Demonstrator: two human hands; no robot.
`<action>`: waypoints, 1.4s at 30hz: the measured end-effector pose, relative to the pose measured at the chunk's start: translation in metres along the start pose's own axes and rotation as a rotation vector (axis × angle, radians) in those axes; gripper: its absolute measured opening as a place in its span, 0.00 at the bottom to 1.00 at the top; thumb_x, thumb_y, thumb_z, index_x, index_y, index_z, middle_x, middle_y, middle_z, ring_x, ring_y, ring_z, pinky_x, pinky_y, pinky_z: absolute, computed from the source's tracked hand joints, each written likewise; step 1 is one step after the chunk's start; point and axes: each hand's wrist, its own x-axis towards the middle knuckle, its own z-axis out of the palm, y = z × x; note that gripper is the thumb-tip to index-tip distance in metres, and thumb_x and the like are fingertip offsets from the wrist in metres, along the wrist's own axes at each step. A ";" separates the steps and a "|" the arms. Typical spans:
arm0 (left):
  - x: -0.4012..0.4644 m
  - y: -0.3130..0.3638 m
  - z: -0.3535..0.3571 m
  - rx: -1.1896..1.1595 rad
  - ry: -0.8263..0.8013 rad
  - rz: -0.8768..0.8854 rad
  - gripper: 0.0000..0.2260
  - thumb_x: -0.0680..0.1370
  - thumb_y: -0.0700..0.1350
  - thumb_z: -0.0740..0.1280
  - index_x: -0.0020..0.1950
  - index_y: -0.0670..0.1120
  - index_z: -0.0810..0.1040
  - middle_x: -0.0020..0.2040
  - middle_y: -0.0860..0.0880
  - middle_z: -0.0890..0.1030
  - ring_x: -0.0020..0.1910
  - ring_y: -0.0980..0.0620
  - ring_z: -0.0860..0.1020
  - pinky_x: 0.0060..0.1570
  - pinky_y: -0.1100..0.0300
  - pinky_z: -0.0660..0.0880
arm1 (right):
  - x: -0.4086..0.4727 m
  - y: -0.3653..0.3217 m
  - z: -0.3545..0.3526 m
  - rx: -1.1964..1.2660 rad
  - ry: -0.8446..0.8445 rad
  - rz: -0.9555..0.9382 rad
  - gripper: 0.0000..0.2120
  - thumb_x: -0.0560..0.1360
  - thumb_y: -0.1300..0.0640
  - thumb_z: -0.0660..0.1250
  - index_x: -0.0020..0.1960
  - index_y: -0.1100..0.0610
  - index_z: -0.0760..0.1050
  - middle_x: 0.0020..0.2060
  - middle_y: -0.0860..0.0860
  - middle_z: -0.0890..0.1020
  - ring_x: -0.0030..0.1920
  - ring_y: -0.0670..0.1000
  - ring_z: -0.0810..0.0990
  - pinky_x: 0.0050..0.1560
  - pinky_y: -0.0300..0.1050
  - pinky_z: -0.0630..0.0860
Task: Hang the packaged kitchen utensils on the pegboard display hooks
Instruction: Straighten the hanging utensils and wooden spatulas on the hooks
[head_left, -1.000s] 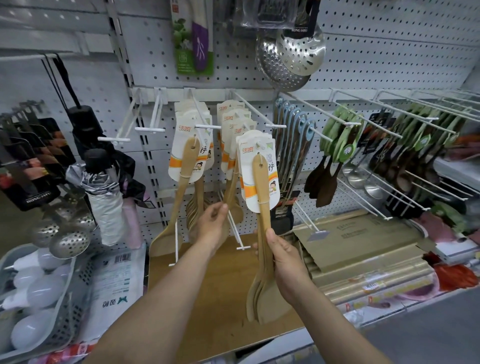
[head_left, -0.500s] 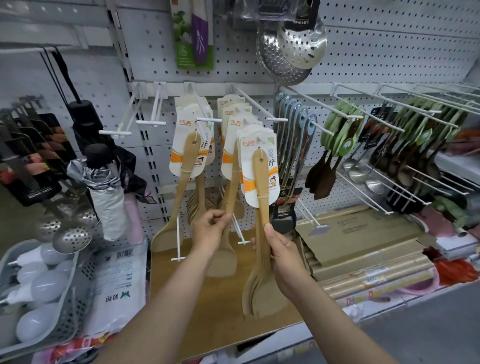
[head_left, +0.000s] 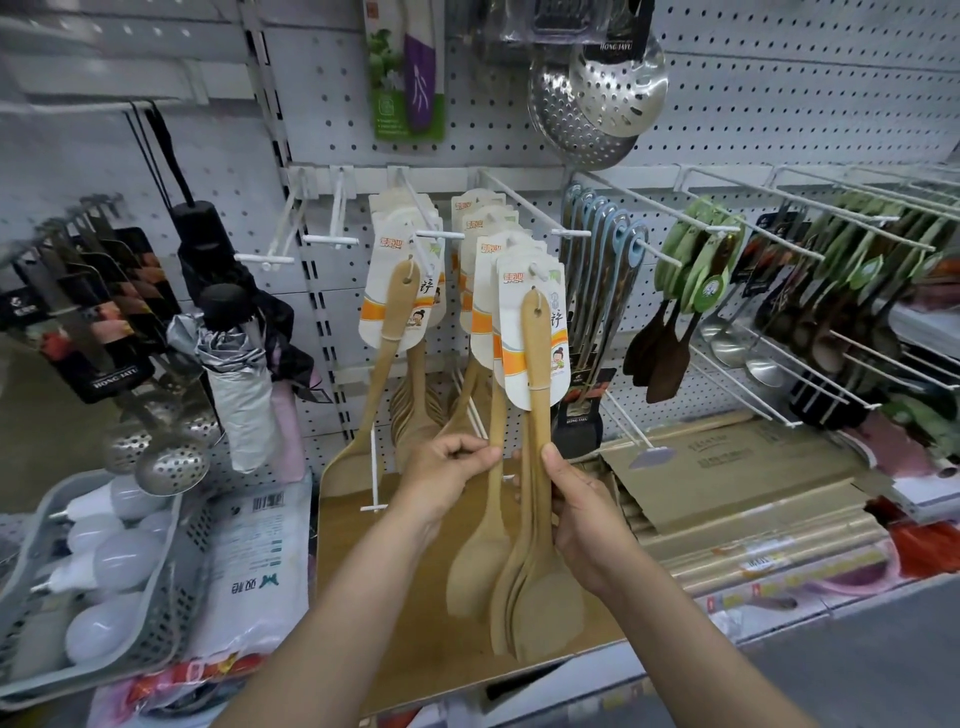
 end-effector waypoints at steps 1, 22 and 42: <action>0.000 -0.001 0.004 0.009 -0.007 0.006 0.07 0.74 0.41 0.76 0.50 0.41 0.85 0.45 0.51 0.83 0.42 0.59 0.78 0.37 0.72 0.72 | 0.000 0.000 0.000 0.007 -0.001 0.003 0.21 0.76 0.42 0.66 0.58 0.55 0.85 0.50 0.56 0.87 0.48 0.49 0.85 0.48 0.46 0.79; 0.000 -0.012 0.016 0.053 -0.079 0.003 0.06 0.79 0.38 0.70 0.53 0.44 0.85 0.50 0.45 0.86 0.50 0.55 0.83 0.44 0.73 0.74 | 0.012 0.007 -0.001 -0.090 0.098 -0.014 0.19 0.79 0.41 0.65 0.58 0.52 0.84 0.53 0.50 0.87 0.58 0.50 0.83 0.56 0.47 0.75; 0.061 0.002 0.014 -0.060 0.264 -0.040 0.19 0.83 0.55 0.61 0.74 0.54 0.71 0.74 0.51 0.71 0.72 0.48 0.69 0.62 0.55 0.65 | 0.032 0.016 -0.001 -0.107 0.102 0.015 0.26 0.73 0.34 0.64 0.58 0.52 0.84 0.53 0.52 0.87 0.58 0.51 0.83 0.57 0.48 0.77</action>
